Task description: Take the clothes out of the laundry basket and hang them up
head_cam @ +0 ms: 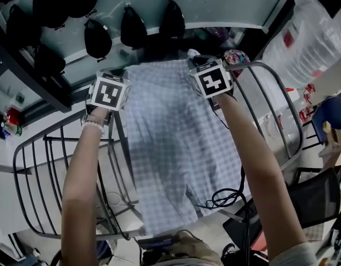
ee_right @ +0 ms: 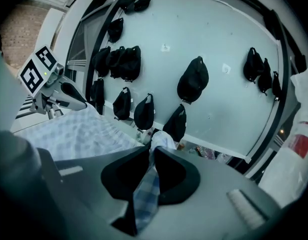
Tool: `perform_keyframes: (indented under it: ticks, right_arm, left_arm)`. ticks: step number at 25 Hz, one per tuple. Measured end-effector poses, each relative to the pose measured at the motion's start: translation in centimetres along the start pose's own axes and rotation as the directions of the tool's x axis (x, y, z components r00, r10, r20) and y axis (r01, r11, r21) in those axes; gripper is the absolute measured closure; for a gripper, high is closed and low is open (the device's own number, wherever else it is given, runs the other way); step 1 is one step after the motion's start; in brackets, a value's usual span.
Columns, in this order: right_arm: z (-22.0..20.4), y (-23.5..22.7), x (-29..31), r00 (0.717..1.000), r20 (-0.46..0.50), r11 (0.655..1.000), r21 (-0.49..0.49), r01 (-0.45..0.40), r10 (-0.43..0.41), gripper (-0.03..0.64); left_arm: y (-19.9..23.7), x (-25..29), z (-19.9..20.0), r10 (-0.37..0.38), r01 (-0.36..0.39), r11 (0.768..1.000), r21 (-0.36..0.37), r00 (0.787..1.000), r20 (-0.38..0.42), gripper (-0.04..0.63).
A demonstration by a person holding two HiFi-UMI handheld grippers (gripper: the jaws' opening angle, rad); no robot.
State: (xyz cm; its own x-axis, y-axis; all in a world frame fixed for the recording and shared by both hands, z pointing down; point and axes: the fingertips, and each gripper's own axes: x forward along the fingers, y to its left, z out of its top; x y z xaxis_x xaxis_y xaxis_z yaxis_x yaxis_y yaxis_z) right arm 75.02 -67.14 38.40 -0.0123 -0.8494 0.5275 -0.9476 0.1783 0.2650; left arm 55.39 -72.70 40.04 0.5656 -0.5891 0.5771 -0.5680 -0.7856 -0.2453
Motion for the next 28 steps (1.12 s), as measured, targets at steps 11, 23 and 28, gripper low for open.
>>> perform_keyframes:
  ticks: [11,23,28]
  right_arm:
    - [-2.0,1.7,-1.2,0.997,-0.018,0.995,0.067,-0.079,0.081,0.472]
    - [-0.8,6.5,-10.7,0.984,0.140,0.982,0.141,-0.129,0.110,0.472]
    - [0.1,9.5,-16.6,0.968,0.215,0.980,0.123,-0.158,0.130,0.472]
  left_arm:
    - [-2.1,-1.9,-1.0,-0.052,0.052,0.999,-0.007,0.998,0.029,0.479]
    - [-5.7,-13.3,-0.1,0.018,-0.026,0.999,0.045,0.986,0.167,0.480]
    - [-7.6,-19.7,-0.8,0.053,-0.059,0.998,0.022,0.976,0.212,0.480]
